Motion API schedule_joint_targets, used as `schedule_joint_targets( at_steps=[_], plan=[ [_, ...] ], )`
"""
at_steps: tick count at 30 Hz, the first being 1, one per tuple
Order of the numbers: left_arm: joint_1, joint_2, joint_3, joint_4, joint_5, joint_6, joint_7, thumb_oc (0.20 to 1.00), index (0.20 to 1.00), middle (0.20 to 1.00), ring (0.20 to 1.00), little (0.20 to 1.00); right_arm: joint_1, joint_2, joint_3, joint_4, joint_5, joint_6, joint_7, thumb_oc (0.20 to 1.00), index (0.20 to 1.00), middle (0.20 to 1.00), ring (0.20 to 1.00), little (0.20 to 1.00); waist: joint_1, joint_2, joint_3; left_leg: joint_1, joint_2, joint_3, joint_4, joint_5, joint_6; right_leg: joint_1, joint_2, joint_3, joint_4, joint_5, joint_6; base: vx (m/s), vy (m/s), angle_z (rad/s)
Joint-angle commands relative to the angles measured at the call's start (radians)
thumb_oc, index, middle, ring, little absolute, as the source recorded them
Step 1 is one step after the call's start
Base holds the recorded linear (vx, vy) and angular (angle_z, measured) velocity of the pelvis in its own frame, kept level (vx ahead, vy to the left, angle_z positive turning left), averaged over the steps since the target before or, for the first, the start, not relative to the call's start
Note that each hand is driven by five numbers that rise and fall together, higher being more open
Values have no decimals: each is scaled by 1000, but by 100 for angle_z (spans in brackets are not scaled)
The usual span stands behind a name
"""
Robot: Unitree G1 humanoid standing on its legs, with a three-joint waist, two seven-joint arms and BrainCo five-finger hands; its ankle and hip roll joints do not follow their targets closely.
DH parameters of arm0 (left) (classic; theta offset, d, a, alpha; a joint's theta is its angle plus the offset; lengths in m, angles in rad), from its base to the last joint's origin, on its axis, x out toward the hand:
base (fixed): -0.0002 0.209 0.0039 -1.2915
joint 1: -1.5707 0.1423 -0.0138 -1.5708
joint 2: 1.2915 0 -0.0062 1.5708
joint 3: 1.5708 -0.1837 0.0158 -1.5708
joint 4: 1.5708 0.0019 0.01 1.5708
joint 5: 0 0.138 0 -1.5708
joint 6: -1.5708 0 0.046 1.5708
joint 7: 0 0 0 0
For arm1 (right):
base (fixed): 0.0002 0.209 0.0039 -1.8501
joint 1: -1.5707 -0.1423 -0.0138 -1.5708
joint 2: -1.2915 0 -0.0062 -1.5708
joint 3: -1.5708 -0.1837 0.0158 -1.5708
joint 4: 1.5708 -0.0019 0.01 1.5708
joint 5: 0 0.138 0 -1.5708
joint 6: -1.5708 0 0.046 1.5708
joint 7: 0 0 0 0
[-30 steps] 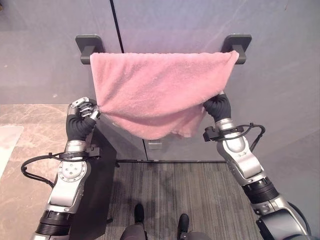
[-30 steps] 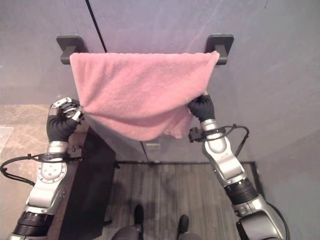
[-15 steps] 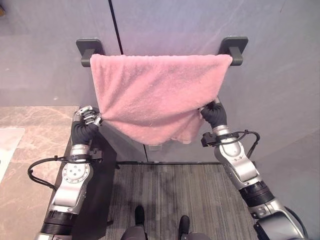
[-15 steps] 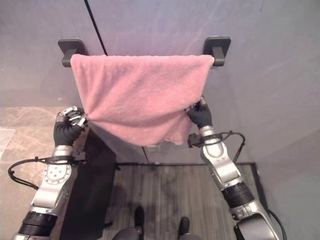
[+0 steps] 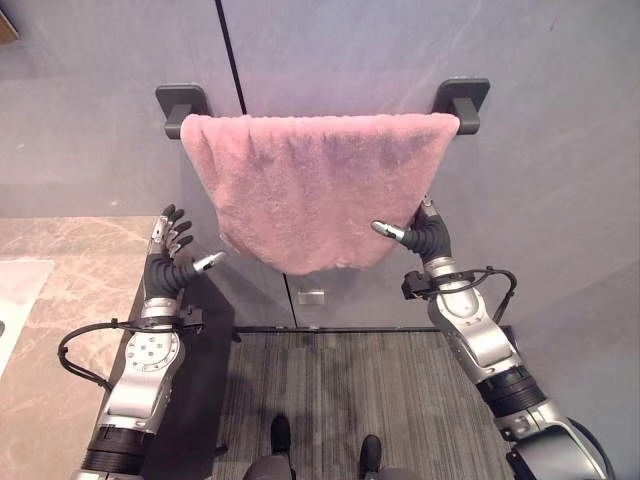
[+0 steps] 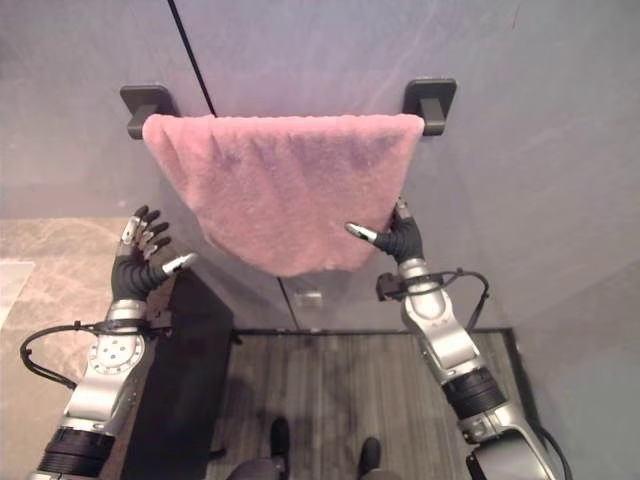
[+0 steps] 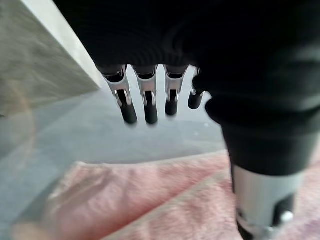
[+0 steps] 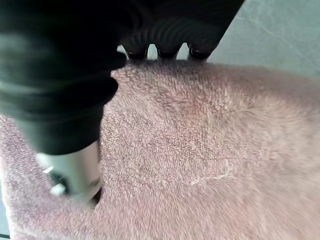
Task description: Put brush and paste in cup on sink, flatten towel.
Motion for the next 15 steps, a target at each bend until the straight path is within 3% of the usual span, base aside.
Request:
schedule_joint_targets(
  at_steps=[1, 6, 9, 15],
  plan=[
    [-8, -3, -2, 62, 38, -28, -1, 1000, 1000, 1000, 1000, 1000, 20, 8, -25, -1, -26, -25, 7, 1000, 1000, 1000, 1000, 1000, -5, -33, -44, 28, 31, 11, 1, -16, -48, 45, -71, 19, 1, 6, 68, 0, 0, 0],
    [53, -44, -8, 149, 1, -19, -44, 1000, 1000, 1000, 1000, 1000, 137, -9, -66, 44, -20, -24, 42, 1000, 1000, 1000, 1000, 1000, -11, -32, -56, 57, 32, 16, 1, -20, -47, 70, -70, 23, 3, -4, 68, 0, 0, 0],
    [89, -103, -29, 287, -58, -10, -88, 1000, 1000, 1000, 1000, 1000, 258, 7, -99, 145, -17, -31, 69, 1000, 1000, 1000, 1000, 1000, -25, -27, -59, 66, 36, 20, 1, -12, -49, 79, -68, 20, 3, -5, 67, -47, -6, 0],
    [191, -153, -46, 352, -34, -6, -152, 1000, 1000, 1000, 1000, 1000, 461, 50, -161, 261, 4, -42, 118, 1000, 1000, 1000, 1000, 1000, -51, -15, -60, 69, 44, 25, 1, -5, -51, 77, -68, 27, 0, -2, 69, -53, 7, 1]
  ],
)
